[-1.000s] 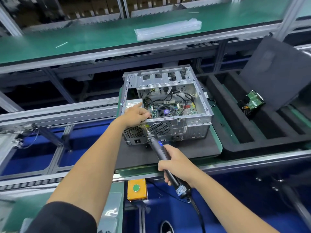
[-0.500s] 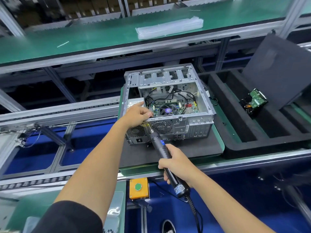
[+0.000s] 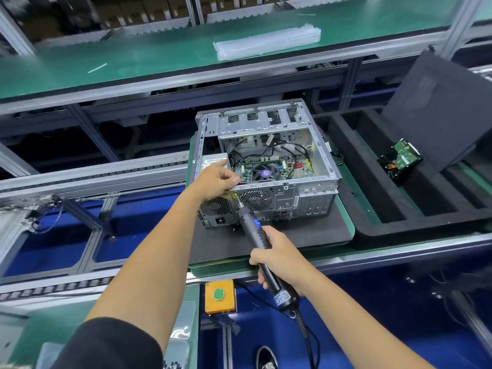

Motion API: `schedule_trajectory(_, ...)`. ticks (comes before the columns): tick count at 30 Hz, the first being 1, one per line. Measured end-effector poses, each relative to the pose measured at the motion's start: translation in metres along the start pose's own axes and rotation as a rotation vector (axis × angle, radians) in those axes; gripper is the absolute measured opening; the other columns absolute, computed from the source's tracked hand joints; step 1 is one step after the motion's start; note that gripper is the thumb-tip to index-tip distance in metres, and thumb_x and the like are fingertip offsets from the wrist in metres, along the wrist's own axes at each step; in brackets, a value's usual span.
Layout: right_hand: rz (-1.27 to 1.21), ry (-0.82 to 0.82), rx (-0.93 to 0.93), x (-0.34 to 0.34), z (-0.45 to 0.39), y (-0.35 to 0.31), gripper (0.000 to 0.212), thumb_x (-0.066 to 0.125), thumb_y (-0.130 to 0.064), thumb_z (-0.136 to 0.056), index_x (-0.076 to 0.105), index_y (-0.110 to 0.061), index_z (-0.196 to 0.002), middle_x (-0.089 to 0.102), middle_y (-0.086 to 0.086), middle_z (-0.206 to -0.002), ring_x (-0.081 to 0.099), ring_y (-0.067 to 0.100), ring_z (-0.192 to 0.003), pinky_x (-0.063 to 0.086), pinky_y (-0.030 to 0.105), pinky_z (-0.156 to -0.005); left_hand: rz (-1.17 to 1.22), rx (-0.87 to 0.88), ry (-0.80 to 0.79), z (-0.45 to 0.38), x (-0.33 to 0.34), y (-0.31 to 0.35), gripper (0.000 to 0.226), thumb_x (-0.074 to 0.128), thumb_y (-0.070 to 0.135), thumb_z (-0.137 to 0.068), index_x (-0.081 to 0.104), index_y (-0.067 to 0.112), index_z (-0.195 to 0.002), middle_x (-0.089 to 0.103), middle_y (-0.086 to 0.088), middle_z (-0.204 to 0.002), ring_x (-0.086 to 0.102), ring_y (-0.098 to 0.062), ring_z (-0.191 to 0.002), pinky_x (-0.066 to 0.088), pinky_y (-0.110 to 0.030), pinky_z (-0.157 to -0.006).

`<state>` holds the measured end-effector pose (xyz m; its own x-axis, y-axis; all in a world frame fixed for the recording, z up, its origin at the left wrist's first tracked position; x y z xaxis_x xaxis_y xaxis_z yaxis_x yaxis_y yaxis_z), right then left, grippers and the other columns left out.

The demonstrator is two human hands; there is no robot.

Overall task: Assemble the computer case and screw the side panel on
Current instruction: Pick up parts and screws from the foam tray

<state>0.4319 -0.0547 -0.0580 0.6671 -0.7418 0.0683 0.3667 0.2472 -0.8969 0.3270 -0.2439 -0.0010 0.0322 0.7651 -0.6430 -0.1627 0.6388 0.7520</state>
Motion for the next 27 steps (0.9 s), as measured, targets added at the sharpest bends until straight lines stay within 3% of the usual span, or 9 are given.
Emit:
schedule_trajectory(8, -0.023, 0.037, 0.000, 0.007, 0.002, 0.000, 0.038, 0.064, -0.011, -0.077, 0.049, -0.024, -0.109, 0.052, 0.012, -0.083, 0.058, 0.023, -0.050, 0.051, 0.033, -0.048, -0.005, -0.004, -0.003, 0.000, 0.000, 0.001, 0.024, 0.060, 0.020, -0.092, 0.071, -0.001, -0.093, 0.061, -0.002, -0.126, 0.016, -0.010, -0.144, 0.021, -0.034, -0.114)
schedule_trajectory(13, 0.011, 0.049, -0.035, 0.014, 0.005, -0.003, 0.045, 0.078, -0.024, -0.073, 0.048, -0.028, -0.107, 0.057, 0.011, -0.089, 0.059, 0.020, -0.053, 0.053, 0.033, -0.052, 0.001, 0.001, 0.007, 0.001, 0.000, 0.003, 0.021, 0.061, 0.018, -0.091, 0.072, 0.000, -0.089, 0.063, -0.002, -0.122, 0.017, -0.011, -0.143, 0.021, -0.032, -0.112)
schedule_trajectory(21, 0.047, 0.069, -0.041, 0.017, 0.005, -0.008, 0.043, 0.068, -0.005, -0.075, 0.046, -0.028, -0.103, 0.055, 0.011, -0.088, 0.059, 0.022, -0.052, 0.057, 0.043, -0.057, -0.016, 0.000, 0.003, 0.003, 0.001, 0.006, 0.020, 0.060, 0.017, -0.091, 0.073, 0.001, -0.090, 0.064, -0.004, -0.122, 0.018, -0.010, -0.143, 0.021, -0.028, -0.110)
schedule_trajectory(27, 0.041, 0.069, -0.021, 0.019, 0.005, -0.007, 0.042, 0.068, -0.010, -0.073, 0.045, -0.027, -0.104, 0.055, 0.013, -0.093, 0.061, 0.020, -0.051, 0.057, 0.040, -0.056, 0.004, -0.018, -0.009, 0.006, 0.002, 0.008, 0.025, 0.060, 0.017, -0.091, 0.067, 0.011, -0.067, 0.066, -0.005, -0.118, 0.018, -0.010, -0.143, 0.020, -0.029, -0.110)
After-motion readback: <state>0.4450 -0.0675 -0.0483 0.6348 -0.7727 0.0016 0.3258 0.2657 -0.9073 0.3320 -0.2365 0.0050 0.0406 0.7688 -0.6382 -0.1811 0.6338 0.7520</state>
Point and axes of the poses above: each hand's wrist, its own z-axis away from the middle knuckle, its own x-axis out of the palm, y = z × x, the point moved 8 cm from there along -z, towards the middle knuckle
